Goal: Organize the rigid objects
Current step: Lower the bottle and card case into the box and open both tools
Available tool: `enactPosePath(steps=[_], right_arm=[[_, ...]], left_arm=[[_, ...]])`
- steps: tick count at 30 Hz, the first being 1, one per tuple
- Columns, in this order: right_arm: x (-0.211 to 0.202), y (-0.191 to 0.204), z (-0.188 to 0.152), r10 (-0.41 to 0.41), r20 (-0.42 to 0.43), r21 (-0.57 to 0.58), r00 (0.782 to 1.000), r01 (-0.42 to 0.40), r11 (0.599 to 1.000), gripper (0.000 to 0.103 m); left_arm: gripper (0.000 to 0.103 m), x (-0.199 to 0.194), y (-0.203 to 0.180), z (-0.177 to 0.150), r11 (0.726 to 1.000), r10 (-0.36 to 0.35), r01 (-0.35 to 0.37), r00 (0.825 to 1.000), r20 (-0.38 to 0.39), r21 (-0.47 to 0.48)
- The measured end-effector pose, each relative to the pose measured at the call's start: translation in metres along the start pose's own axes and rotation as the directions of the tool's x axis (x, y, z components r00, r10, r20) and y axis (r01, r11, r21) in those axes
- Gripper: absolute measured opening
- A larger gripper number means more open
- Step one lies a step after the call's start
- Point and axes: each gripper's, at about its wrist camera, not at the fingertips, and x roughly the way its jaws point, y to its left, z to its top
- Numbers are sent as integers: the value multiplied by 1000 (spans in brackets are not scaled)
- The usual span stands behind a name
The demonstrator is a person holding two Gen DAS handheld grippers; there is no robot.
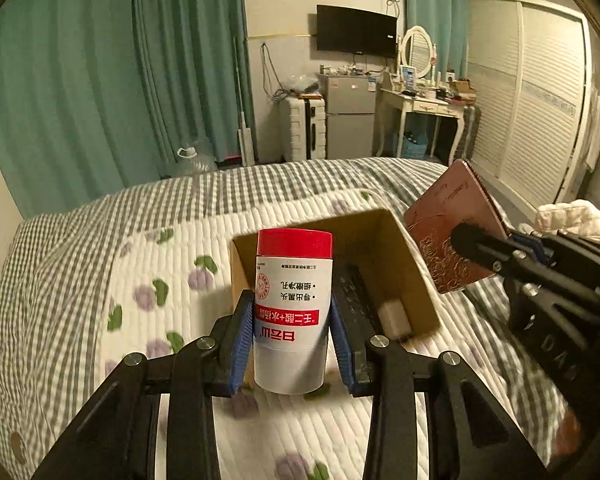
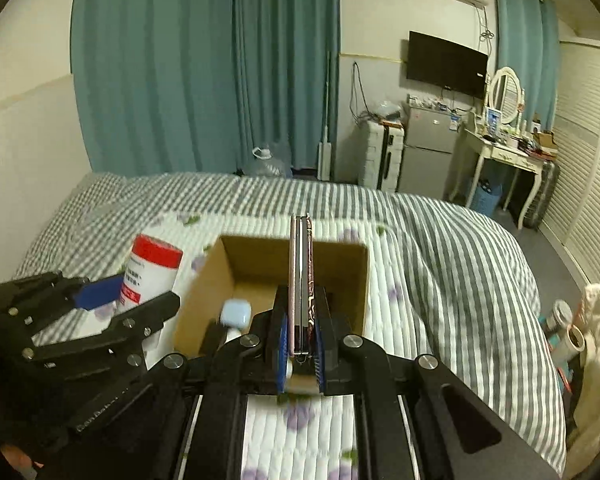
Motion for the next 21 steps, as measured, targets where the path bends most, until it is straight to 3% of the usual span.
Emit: enactPosePath(steps=[6, 13, 21], right_arm=[[57, -17, 21, 12, -30, 9, 999, -12, 1000, 9], [126, -44, 9, 11, -90, 19, 996, -9, 1000, 9], [159, -53, -9, 28, -130, 37, 991, -23, 999, 9]], left_arm=[[37, 64, 5, 15, 1000, 16, -17, 999, -41, -23], [37, 128, 4, 5, 998, -2, -6, 992, -130, -68], [39, 152, -6, -8, 999, 0, -5, 986, -165, -34]])
